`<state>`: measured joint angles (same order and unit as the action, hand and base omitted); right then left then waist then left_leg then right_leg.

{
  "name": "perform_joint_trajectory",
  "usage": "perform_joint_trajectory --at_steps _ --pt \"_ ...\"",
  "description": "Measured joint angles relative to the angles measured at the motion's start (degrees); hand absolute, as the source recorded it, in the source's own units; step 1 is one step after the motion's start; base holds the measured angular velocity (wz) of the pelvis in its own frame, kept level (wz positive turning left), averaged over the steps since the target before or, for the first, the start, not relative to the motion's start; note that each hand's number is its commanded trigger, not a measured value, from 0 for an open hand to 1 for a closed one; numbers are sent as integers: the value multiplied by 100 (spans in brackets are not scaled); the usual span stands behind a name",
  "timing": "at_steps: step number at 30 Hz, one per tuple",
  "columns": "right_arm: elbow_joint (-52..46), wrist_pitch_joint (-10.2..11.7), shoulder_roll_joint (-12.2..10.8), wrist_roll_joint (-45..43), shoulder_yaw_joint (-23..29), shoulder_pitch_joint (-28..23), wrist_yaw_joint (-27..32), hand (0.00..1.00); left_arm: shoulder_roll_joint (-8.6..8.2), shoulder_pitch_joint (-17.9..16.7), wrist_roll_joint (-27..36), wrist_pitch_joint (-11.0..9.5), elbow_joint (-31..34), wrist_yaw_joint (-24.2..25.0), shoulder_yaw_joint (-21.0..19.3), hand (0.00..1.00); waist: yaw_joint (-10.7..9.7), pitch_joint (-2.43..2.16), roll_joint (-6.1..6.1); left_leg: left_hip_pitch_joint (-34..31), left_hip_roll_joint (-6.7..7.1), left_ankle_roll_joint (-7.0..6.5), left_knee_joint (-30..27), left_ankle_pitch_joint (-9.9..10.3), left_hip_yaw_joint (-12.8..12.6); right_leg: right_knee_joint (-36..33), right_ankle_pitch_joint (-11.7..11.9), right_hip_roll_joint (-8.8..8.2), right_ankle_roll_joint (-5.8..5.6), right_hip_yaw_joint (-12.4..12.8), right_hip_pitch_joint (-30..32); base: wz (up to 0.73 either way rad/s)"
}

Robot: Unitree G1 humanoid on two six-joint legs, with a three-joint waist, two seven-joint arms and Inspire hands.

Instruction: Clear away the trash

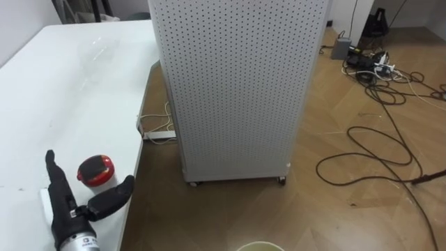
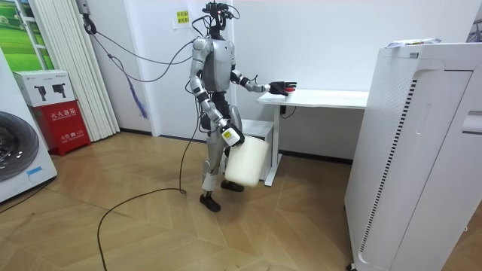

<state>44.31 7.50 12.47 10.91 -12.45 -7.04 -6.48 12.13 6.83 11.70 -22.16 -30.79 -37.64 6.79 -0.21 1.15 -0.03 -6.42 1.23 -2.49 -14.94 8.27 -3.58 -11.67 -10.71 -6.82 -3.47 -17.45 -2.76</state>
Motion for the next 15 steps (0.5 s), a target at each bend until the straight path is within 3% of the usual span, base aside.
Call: perform_joint_trajectory --at_steps 15 --pt "2 -72 -123 4 -5 9 0 100 -4 31 4 197 -35 183 1 0 -23 -4 10 0 -18 0 1 0 -85 -8 0 -1 1 21 37 -1"
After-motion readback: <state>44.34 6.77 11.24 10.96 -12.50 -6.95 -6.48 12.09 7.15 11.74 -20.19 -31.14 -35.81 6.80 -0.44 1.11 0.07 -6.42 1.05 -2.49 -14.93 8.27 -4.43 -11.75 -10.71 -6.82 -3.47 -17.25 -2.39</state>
